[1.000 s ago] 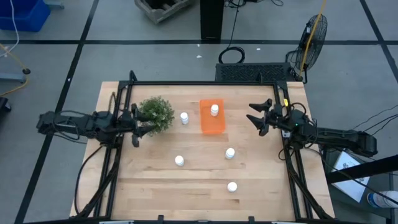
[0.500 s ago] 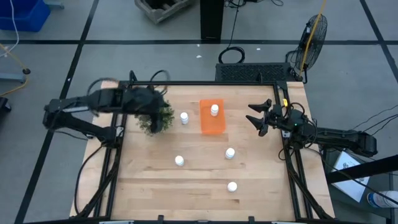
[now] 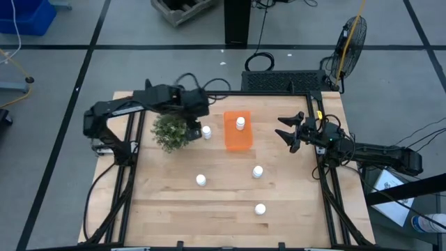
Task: Pick and place pill bottles into a basket
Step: Put the white pill bottle into the orange bin
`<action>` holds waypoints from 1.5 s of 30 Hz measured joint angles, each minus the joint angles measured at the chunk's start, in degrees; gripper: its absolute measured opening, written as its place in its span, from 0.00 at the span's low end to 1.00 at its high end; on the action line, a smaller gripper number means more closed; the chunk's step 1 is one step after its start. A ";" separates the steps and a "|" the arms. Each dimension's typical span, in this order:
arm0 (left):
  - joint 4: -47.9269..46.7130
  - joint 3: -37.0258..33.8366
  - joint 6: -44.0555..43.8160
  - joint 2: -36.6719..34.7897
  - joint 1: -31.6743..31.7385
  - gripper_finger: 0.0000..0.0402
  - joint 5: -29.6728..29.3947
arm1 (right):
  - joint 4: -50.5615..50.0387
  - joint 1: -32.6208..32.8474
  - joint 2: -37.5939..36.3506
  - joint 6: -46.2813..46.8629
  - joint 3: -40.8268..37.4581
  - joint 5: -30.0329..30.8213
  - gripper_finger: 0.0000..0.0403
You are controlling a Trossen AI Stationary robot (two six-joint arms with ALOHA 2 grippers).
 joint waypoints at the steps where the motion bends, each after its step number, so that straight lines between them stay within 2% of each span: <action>1: -0.65 0.01 0.28 1.04 0.26 0.60 -0.07 | 0.00 0.00 0.00 0.00 0.00 0.00 0.71; 7: -0.59 0.02 6.12 6.92 0.53 0.76 -0.08 | 0.00 0.00 0.00 0.02 0.00 0.00 0.71; 11: 1.79 0.02 9.37 9.82 0.33 0.81 -0.08 | -0.02 0.00 0.00 0.04 0.00 -0.01 0.71; 19: 5.64 0.02 15.46 14.94 0.02 0.82 0.03 | -0.53 0.02 0.00 0.04 0.00 -0.02 0.71; 31: 6.29 -0.20 17.35 19.00 2.00 0.82 0.40 | -1.80 0.02 -0.02 0.24 0.00 -0.07 0.71; 40: 8.25 -5.83 17.35 18.67 5.29 0.82 0.60 | -2.41 0.02 -0.02 0.24 0.00 -0.06 0.71; 45: 10.95 -7.83 18.05 18.67 6.03 0.82 4.27 | -2.27 0.02 -0.02 0.24 -0.01 -0.07 0.71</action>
